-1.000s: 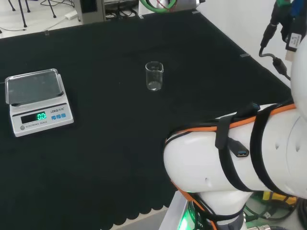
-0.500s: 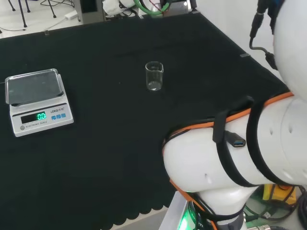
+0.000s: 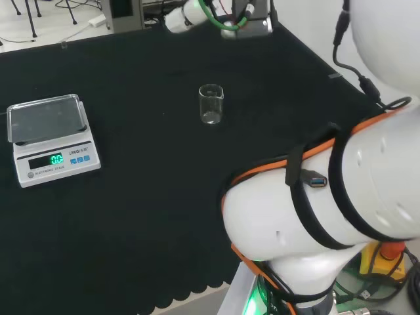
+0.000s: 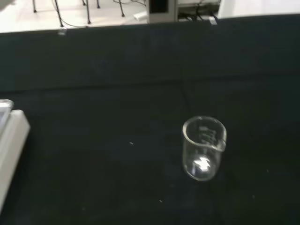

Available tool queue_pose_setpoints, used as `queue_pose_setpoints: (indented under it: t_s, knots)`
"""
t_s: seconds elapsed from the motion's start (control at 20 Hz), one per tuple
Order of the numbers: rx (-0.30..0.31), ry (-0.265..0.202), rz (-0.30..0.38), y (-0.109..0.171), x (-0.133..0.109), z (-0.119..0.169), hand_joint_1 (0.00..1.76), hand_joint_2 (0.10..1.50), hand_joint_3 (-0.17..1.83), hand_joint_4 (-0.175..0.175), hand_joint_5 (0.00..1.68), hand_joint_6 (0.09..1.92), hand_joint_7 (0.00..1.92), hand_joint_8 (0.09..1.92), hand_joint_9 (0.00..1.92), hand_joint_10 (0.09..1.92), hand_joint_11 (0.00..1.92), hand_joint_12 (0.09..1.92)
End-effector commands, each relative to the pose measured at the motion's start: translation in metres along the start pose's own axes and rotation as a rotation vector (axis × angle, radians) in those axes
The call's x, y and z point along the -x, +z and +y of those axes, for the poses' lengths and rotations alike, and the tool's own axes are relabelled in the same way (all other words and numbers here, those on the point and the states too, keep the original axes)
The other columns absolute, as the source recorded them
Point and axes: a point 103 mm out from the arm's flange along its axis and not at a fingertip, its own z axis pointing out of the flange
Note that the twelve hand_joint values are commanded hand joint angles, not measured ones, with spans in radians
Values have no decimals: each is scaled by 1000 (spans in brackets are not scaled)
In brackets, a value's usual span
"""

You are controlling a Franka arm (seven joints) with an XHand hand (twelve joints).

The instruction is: Pick up the beaker.

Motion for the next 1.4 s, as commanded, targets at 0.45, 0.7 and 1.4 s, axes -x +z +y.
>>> queue_pose_setpoints:
  t_s: [0.45,0.7,1.4]
  knots:
    - [-6,83,-1,123,67,69,599,707,136,8,84,87,0,606,103,891,0,1440]
    - [-70,48,4,155,54,92,599,707,129,11,71,87,0,573,93,893,0,1433]
    - [-189,30,-5,216,43,157,582,714,93,25,2,87,0,346,0,840,0,1331]
